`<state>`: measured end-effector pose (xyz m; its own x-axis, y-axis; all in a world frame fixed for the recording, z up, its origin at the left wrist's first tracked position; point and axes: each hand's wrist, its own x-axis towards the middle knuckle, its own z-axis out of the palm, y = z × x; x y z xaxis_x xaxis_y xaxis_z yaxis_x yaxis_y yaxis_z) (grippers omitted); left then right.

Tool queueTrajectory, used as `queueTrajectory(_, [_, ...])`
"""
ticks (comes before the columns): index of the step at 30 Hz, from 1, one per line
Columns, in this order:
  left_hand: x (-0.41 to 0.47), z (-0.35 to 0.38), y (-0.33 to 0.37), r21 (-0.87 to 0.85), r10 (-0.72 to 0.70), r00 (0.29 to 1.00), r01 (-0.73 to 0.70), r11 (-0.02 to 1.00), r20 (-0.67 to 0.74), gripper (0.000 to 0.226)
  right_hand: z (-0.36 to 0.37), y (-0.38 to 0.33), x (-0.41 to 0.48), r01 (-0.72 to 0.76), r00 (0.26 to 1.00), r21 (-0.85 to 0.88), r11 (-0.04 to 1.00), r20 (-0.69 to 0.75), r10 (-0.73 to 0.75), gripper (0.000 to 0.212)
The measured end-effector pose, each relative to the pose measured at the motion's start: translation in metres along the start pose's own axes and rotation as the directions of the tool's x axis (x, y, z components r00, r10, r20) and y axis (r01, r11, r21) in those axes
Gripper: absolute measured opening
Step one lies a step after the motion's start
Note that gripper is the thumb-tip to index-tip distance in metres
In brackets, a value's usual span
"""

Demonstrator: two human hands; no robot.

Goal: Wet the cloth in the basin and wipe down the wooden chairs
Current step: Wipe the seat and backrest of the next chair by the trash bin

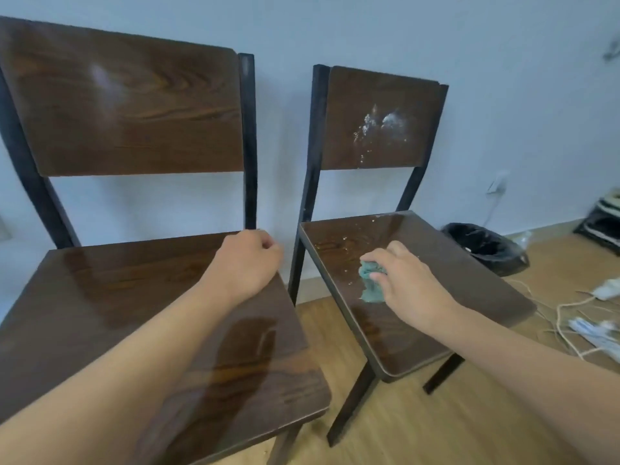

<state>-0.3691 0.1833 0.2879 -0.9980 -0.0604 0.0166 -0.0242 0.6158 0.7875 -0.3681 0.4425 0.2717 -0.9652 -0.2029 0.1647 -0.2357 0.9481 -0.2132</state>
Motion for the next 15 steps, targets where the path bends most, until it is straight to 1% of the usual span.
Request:
queueTrajectory(2, [0.019, 0.034, 0.024, -0.009, 0.045, 0.998, -0.044, 0.999, 0.042, 0.019, 0.001, 0.020, 0.007, -0.010, 1.000, 0.020, 1.000, 0.016, 0.009, 0.029])
queueTrajectory(4, [0.037, 0.066, 0.039, -0.026, 0.039, 0.997, -0.037, 0.999, 0.061, 0.022, 0.009, 0.039, 0.016, -0.005, 0.999, 0.031, 1.000, 0.037, 0.004, 0.028])
queueTrajectory(7, [0.065, 0.104, 0.040, -0.003, -0.041, 0.999, 0.042, 0.999, 0.034, 0.042, 0.029, 0.061, 0.028, 0.022, 0.998, 0.046, 0.999, 0.052, -0.024, 0.027])
queueTrajectory(10, [0.092, 0.124, 0.034, 0.110, -0.096, 0.994, 0.101, 0.989, -0.043, 0.048, 0.043, 0.084, 0.051, 0.064, 0.998, 0.017, 0.998, 0.011, -0.064, 0.029])
queueTrajectory(12, [0.104, 0.131, 0.030, 0.143, -0.116, 0.990, 0.127, 0.982, -0.085, 0.046, 0.049, 0.108, 0.072, 0.013, 0.999, -0.006, 1.000, -0.045, -0.013, 0.032])
queueTrajectory(15, [0.116, 0.138, 0.024, 0.202, -0.136, 0.984, 0.158, 0.967, -0.118, 0.043, 0.050, 0.167, 0.099, -0.075, 0.989, -0.046, 0.996, -0.130, 0.069, 0.026])
